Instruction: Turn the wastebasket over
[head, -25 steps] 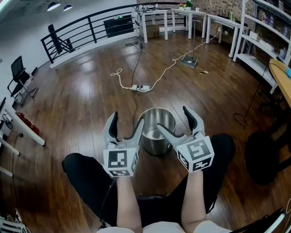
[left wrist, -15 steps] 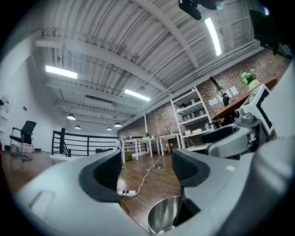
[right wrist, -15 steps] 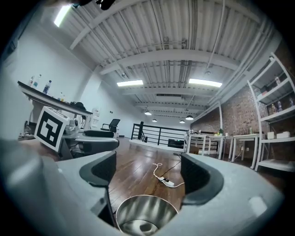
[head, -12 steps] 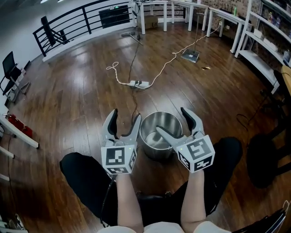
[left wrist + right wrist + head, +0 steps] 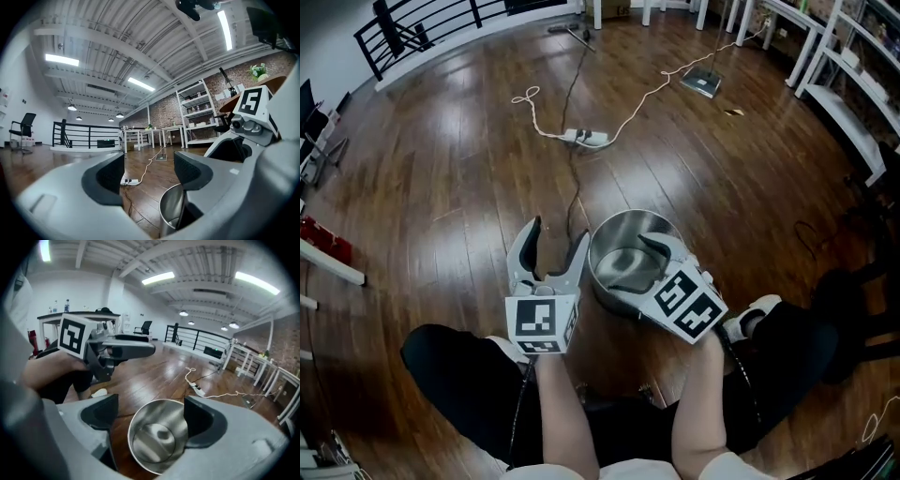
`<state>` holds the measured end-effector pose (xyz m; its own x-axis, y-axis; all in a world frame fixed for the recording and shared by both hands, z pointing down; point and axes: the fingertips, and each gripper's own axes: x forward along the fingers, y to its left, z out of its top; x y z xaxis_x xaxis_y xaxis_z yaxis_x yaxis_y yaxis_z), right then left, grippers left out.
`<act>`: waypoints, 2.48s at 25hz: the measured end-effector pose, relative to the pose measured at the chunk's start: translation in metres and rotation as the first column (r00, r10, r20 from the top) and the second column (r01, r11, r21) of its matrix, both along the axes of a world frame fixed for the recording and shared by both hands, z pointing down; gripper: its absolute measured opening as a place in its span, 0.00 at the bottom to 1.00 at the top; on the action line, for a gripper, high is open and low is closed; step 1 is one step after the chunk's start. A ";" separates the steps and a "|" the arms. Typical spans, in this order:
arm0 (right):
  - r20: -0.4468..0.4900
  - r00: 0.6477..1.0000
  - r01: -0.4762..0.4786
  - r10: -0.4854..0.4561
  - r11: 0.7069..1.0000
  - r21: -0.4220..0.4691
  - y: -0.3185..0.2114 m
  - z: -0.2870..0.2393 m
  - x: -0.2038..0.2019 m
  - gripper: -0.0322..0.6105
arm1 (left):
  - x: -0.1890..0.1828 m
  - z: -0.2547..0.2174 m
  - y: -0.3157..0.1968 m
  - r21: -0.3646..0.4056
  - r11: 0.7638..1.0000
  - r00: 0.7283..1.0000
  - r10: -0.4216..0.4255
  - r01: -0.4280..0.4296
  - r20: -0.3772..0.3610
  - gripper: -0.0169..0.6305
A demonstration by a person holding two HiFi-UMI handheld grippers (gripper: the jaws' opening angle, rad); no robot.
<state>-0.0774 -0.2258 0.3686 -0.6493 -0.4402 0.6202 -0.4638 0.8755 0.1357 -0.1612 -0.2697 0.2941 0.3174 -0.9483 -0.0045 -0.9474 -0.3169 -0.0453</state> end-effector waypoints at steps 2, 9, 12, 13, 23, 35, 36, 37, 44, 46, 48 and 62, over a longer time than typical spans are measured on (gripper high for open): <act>-0.023 0.999 0.021 -0.022 0.997 -0.068 0.001 0.021 -0.009 0.71 | -0.005 0.011 -0.005 -0.023 1.000 1.000 -0.017 0.016 -0.024 0.57; -0.094 0.992 0.060 -0.087 0.964 -0.259 -0.001 0.092 -0.033 0.66 | -0.023 0.043 -0.018 -0.074 0.996 0.997 -0.063 0.059 -0.051 0.56; -0.119 0.988 0.057 -0.099 0.948 -0.313 -0.002 0.113 -0.044 0.62 | -0.032 0.058 -0.017 -0.102 0.992 0.995 -0.085 0.079 -0.057 0.56; -0.126 0.987 0.051 -0.097 0.944 -0.326 -0.003 0.119 -0.047 0.61 | -0.035 0.063 -0.016 -0.112 0.990 0.994 -0.092 0.085 -0.058 0.56; -0.182 0.983 -0.050 -0.014 0.938 -0.343 -0.014 0.149 -0.061 0.21 | -0.056 0.090 -0.009 -0.171 0.978 0.988 -0.136 0.123 -0.068 0.56; -0.031 0.984 -0.171 0.174 0.888 -0.426 -0.028 0.134 -0.048 0.13 | -0.060 0.089 -0.008 -0.176 0.975 0.985 -0.153 0.137 -0.081 0.54; -0.009 0.981 -0.178 0.193 0.884 -0.432 -0.030 0.130 -0.044 0.12 | -0.059 0.089 -0.008 -0.177 0.975 0.985 -0.152 0.136 -0.080 0.54; 0.012 0.978 -0.183 0.209 0.881 -0.437 -0.033 0.126 -0.040 0.12 | -0.059 0.089 -0.008 -0.176 0.975 0.985 -0.151 0.135 -0.079 0.54; 0.163 0.946 -0.180 0.281 0.870 -0.459 -0.045 0.098 -0.026 0.12 | -0.066 0.088 -0.006 -0.173 0.972 0.982 -0.176 0.161 -0.070 0.53; 0.236 0.925 -0.156 0.297 0.865 -0.477 -0.048 0.086 -0.026 0.12 | -0.066 0.088 -0.006 -0.174 0.971 0.982 -0.178 0.164 -0.067 0.53; 0.320 0.894 -0.124 0.315 0.858 -0.498 -0.051 0.073 -0.028 0.12 | -0.064 0.088 -0.008 -0.174 0.971 0.983 -0.175 0.161 -0.064 0.52; 0.558 0.715 -0.082 0.421 0.843 -0.531 -0.069 0.049 0.020 0.11 | -0.058 0.082 -0.011 -0.162 0.976 0.986 -0.156 0.144 -0.064 0.52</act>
<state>-0.0576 -0.2945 0.4180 -0.8586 -0.4377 0.2668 -0.4978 0.5881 -0.6375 -0.2197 -0.2807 0.3759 0.1764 -0.9758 0.1290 -0.9833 -0.1688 0.0677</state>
